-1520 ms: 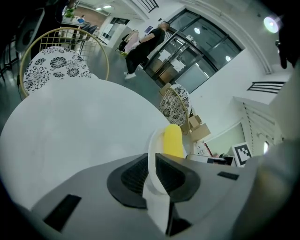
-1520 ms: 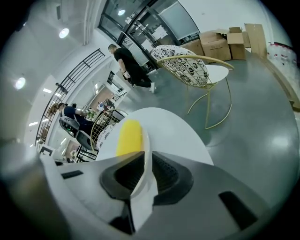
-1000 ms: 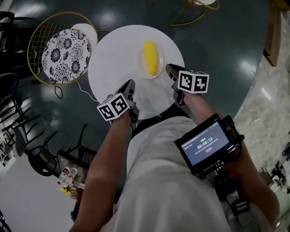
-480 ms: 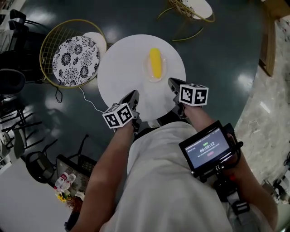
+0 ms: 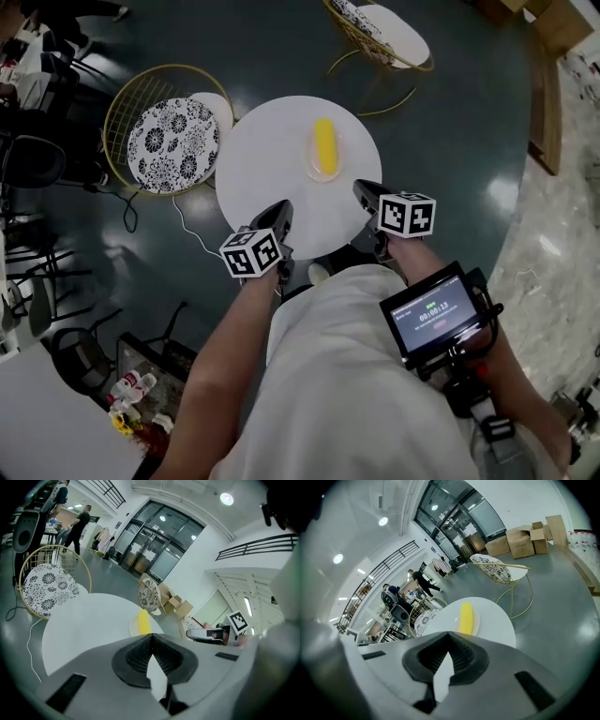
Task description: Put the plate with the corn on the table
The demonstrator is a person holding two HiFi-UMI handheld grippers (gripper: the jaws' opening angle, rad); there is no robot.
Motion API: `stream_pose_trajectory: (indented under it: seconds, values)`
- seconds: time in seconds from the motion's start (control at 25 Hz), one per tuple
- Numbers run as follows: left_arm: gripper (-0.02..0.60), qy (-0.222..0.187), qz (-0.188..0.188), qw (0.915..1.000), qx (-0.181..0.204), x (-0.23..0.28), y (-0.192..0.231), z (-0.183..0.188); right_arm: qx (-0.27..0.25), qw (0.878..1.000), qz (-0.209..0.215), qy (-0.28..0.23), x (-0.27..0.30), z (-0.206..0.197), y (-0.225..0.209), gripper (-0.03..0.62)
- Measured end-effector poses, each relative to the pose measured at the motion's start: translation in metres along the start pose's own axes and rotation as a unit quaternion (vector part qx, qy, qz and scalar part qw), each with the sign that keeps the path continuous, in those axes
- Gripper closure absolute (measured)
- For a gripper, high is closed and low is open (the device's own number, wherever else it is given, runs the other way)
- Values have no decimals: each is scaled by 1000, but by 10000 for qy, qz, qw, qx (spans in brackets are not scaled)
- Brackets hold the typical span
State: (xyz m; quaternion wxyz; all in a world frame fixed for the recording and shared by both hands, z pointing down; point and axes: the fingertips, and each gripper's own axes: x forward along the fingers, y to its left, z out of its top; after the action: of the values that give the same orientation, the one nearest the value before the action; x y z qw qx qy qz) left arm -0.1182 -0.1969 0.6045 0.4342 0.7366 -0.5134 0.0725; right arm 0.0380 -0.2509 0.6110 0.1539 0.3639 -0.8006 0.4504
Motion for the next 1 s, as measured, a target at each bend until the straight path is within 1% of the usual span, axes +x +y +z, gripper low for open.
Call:
stream_pose_trajectory:
  seconds: [0.12, 0.24, 0.48, 0.6, 0.68, 0.8, 1.0]
  values:
    - [575, -125, -80, 9999, 45, -8, -13, 2, -110, 9999, 53, -100, -13, 2, 8, 586]
    - [575, -277, -202, 9992, 189, -15, -28, 9, -235, 9993, 126, -248, -25, 8, 18, 586]
    - [575, -585, -417, 9958, 568, -56, -81, -2, -411, 9967, 312, -631, -89, -4, 47, 586]
    - [575, -682, -420, 9947, 644, -64, -76, 7, -475, 9956, 415, -690, -86, -2, 59, 586]
    - [575, -739, -395, 9948, 586, -65, -69, 11, -519, 9952, 463, -687, -81, -3, 63, 586]
    - [575, -787, -396, 9946, 556, -69, -69, 12, -539, 9949, 505, -680, -81, -7, 69, 586]
    - [575, -790, -521, 9924, 784, -79, -82, 10, -606, 9927, 727, -753, -88, -9, 87, 586]
